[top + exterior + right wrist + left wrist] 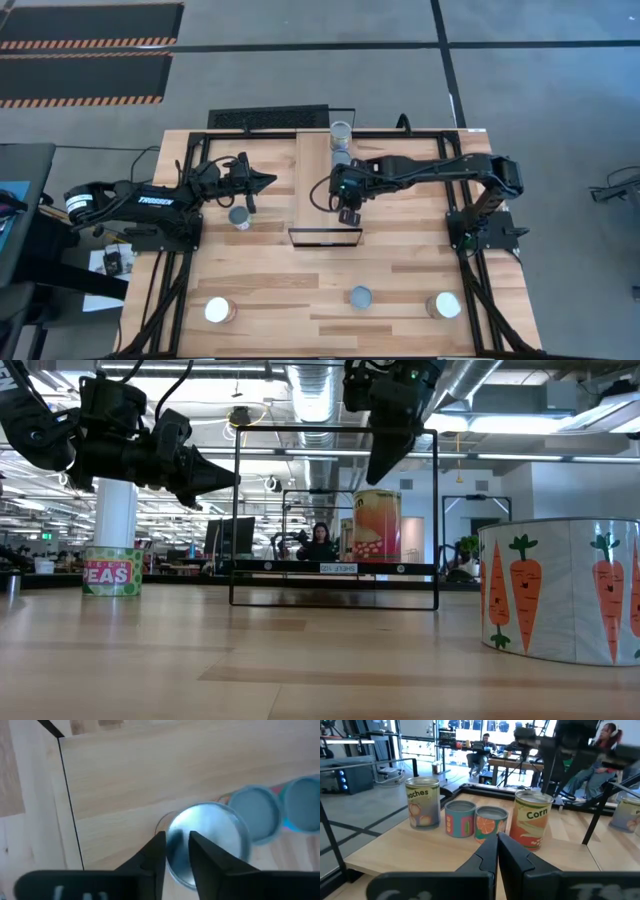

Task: Pick and place cans onto a shelf
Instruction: Put the right corn can on the shelf

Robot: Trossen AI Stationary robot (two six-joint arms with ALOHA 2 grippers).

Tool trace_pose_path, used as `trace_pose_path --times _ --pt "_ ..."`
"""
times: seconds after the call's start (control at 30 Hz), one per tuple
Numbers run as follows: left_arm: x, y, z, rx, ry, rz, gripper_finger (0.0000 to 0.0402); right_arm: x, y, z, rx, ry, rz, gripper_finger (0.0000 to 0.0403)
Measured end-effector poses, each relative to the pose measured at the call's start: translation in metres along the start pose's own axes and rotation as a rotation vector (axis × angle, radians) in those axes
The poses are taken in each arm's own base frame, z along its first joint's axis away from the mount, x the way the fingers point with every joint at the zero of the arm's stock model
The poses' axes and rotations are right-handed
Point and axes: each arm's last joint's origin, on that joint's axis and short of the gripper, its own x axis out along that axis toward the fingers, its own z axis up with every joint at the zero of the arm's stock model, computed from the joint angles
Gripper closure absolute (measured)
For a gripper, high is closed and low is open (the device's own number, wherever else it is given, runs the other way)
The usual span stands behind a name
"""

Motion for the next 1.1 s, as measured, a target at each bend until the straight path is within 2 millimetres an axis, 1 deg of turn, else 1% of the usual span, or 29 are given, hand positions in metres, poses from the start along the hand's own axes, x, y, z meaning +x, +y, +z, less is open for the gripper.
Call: trace_pose_path --times 0.07,0.13,0.2,0.3,0.33,0.37,0.43,0.5,0.57,0.6,0.7,0.83,0.9,1.1 --pt "0.0 0.0 0.0 0.0 0.001 0.0 0.04 -0.006 -0.001 0.002 -0.019 0.011 -0.005 0.0285" --pt "0.0 0.0 0.0 -0.001 0.002 0.0 0.04 -0.011 -0.004 0.002 -0.027 0.035 -0.02 0.0291" --pt "0.0 0.0 0.0 -0.001 0.004 0.0 0.04 -0.011 -0.007 0.004 -0.04 0.024 -0.023 0.0315" --pt "0.0 0.0 0.0 -0.001 0.004 0.0 0.0401 -0.007 -0.014 0.002 -0.033 0.059 -0.027 0.0373" --pt "0.0 0.0 -0.001 -0.001 0.006 0.0 0.04 -0.006 -0.016 0.0 -0.037 0.077 -0.035 0.0387" --pt "0.0 0.0 -0.001 0.002 0.01 0.001 0.0401 -0.005 -0.018 -0.001 -0.043 0.094 -0.057 0.0392" --pt "0.0 0.0 -0.002 0.006 0.021 0.001 0.04 -0.01 -0.02 -0.003 -0.042 0.101 -0.087 0.0387" --pt "0.0 0.0 -0.002 0.009 0.024 0.001 0.04 -0.019 -0.024 -0.008 -0.01 0.12 -0.09 0.0384" --pt "0.0 0.0 -0.002 0.009 0.025 0.001 0.04 -0.024 -0.027 -0.013 0.019 0.13 -0.079 0.0391" --pt "0.0 0.0 -0.003 0.008 0.025 0.001 0.04 -0.022 -0.028 -0.016 0.025 0.138 -0.06 0.0395" --pt "0.0 0.0 -0.002 0.009 0.025 0.001 0.04 -0.005 -0.028 -0.026 0.039 0.161 0.035 0.0395" --pt "0.0 0.0 -0.002 0.009 0.025 0.001 0.04 0.011 -0.027 -0.04 0.04 0.202 0.059 0.0395" --pt "0.0 0.0 -0.002 0.009 0.025 0.001 0.04 0.015 -0.027 -0.04 0.042 0.186 0.06 0.0398" --pt "0.0 0.0 -0.003 0.008 0.027 0.001 0.04 0.017 -0.03 -0.036 0.055 0.128 0.08 0.0396"
